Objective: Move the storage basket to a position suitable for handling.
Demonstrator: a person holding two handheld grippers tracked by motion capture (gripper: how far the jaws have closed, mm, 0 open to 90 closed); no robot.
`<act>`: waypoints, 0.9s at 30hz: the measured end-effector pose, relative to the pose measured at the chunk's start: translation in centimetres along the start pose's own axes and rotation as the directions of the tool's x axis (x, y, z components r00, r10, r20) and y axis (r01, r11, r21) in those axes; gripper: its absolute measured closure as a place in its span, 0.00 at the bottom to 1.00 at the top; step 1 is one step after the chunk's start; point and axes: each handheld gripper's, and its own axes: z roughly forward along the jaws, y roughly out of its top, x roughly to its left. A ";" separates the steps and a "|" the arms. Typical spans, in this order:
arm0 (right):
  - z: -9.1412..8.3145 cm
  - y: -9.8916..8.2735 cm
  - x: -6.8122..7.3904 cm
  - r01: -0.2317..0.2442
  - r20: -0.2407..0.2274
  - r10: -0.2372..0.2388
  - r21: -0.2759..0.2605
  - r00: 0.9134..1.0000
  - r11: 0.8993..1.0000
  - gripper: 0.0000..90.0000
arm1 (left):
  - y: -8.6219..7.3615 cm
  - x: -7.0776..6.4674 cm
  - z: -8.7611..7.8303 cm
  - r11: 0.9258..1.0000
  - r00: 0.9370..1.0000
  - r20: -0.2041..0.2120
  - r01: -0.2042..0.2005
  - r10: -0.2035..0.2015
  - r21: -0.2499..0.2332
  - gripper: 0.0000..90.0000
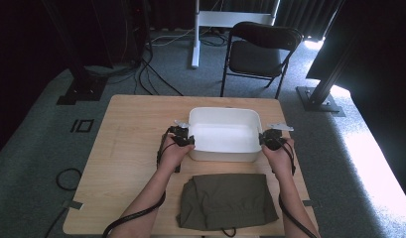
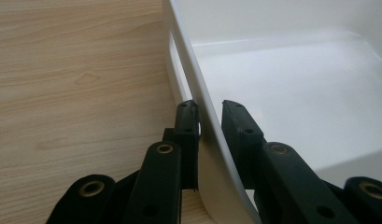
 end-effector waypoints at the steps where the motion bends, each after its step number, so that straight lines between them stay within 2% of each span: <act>1: 0.0 0.0 -0.1 -0.001 -0.004 0.001 0.000 1.000 1.000 0.91 | 0.0 0.0 0.0 1.000 1.000 0.002 0.000 0.000 0.000 0.87; 8: 0.0 0.0 -0.2 0.002 -0.006 -0.002 0.000 1.000 1.000 0.91 | -0.1 0.0 0.0 1.000 1.000 0.009 0.011 -0.011 -0.007 0.86; 16: -0.1 0.0 -0.3 -0.002 -0.017 0.002 0.004 1.000 1.000 0.90 | -0.1 0.3 0.0 0.999 0.999 0.040 -0.036 0.036 -0.005 0.81; 18: -0.1 0.0 -0.3 -0.005 -0.019 0.005 0.005 1.000 1.000 0.90 | -0.1 0.3 0.0 0.999 0.998 0.045 -0.036 0.036 -0.007 0.79; 20: -0.1 0.0 -0.4 -0.007 -0.023 0.007 0.002 1.000 1.000 0.89 | -0.1 0.4 0.0 0.999 0.998 0.052 -0.043 0.043 -0.006 0.76; 26: -0.4 0.6 -0.3 -0.005 -0.052 0.004 -0.015 0.999 1.000 0.77 | 0.2 0.4 0.0 0.999 0.995 0.088 -0.043 0.045 -0.022 0.60; 27: -0.5 0.7 -0.3 -0.004 -0.054 0.002 -0.022 0.999 1.000 0.75 | 0.5 0.4 -0.2 0.997 0.992 0.108 -0.065 0.069 -0.036 0.55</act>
